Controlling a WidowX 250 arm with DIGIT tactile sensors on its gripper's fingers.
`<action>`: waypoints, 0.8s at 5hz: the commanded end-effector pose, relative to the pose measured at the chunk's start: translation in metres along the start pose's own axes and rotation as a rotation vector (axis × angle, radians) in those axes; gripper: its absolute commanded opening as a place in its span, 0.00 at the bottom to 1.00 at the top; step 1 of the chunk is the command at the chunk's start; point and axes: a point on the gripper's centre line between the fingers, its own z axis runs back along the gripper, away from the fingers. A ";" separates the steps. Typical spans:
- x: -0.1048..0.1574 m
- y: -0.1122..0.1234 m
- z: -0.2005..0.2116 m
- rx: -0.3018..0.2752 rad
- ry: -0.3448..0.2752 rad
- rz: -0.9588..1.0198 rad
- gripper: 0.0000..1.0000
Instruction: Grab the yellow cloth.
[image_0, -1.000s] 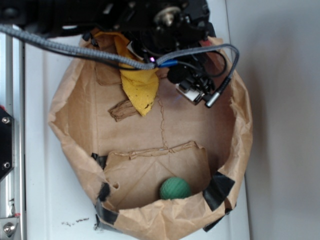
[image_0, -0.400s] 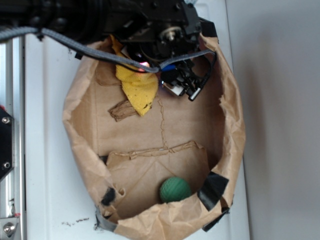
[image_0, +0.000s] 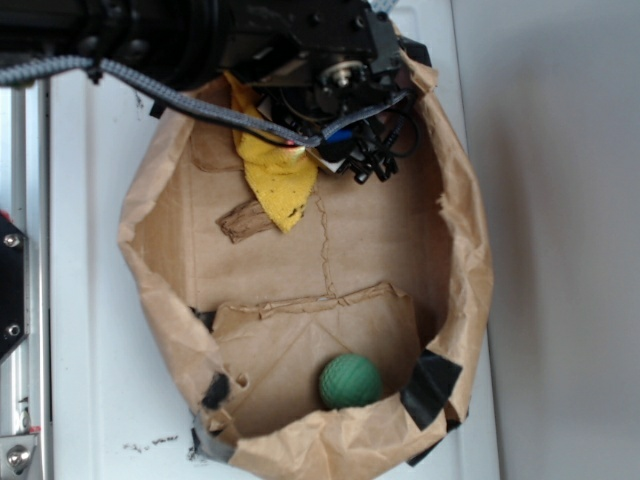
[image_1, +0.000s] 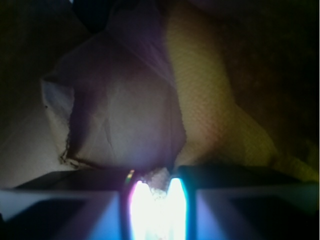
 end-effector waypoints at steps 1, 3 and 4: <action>0.018 0.009 0.013 -0.077 -0.081 -0.026 0.00; 0.023 0.001 0.051 -0.248 -0.046 -0.086 0.00; 0.006 0.002 0.089 -0.358 0.019 -0.098 0.00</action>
